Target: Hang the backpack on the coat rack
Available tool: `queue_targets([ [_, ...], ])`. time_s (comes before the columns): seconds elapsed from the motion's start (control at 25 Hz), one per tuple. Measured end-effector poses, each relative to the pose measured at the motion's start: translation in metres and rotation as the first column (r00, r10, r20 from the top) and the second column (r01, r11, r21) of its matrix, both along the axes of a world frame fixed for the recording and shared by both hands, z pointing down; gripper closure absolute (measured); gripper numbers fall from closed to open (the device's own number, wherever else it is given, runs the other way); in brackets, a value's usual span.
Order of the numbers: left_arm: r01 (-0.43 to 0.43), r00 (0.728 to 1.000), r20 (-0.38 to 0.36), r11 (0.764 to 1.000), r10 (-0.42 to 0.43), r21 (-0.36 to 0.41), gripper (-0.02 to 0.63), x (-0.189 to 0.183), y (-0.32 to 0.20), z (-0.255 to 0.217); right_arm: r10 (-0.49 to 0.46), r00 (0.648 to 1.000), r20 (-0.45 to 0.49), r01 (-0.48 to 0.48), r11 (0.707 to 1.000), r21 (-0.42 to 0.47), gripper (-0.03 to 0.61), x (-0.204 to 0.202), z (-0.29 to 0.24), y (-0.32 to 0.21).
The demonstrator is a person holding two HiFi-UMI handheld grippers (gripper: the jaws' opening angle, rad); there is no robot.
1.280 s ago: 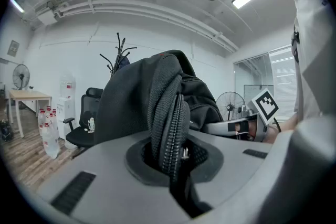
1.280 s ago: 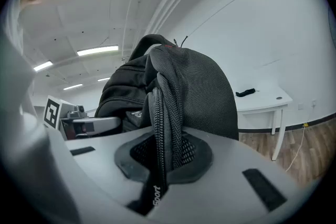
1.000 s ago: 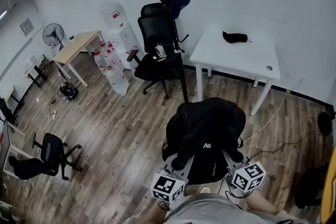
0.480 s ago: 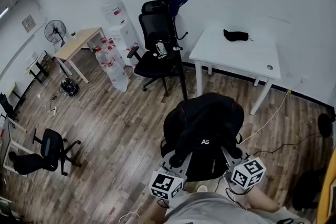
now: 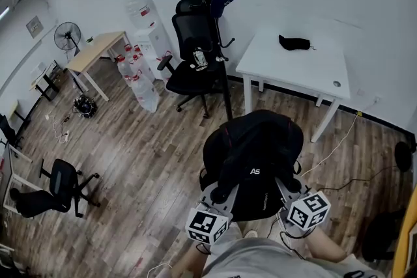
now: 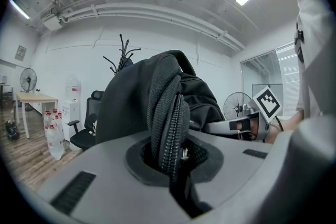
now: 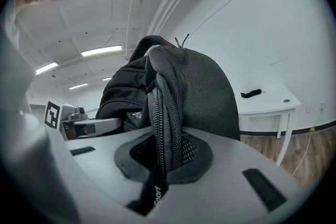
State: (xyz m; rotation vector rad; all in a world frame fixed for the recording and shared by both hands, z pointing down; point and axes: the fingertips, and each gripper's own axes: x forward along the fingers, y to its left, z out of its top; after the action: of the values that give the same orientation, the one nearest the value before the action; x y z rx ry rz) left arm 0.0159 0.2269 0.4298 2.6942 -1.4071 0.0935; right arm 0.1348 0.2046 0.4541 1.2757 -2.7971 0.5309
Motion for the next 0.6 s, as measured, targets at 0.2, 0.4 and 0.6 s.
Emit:
queue_targets([
  [0.2, -0.016, 1.0, -0.004, 1.0, 0.016, -0.007, 0.583, -0.013, -0.022, 0.005, 0.014, 1.0, -0.008, -0.014, 1.0, -0.013, 0.545, -0.013, 0.006, -0.019],
  [0.4, -0.034, 0.999, -0.019, 0.999, 0.033, -0.025, 0.583, -0.027, -0.05, 0.012, 0.028, 0.999, -0.024, -0.028, 0.999, -0.027, 0.545, -0.026, 0.01, -0.045],
  [0.6, -0.062, 0.998, -0.027, 0.997, 0.061, -0.041, 0.584, -0.04, -0.083, 0.019, 0.066, 0.997, -0.035, -0.067, 0.997, -0.039, 0.545, -0.039, 0.016, -0.078],
])
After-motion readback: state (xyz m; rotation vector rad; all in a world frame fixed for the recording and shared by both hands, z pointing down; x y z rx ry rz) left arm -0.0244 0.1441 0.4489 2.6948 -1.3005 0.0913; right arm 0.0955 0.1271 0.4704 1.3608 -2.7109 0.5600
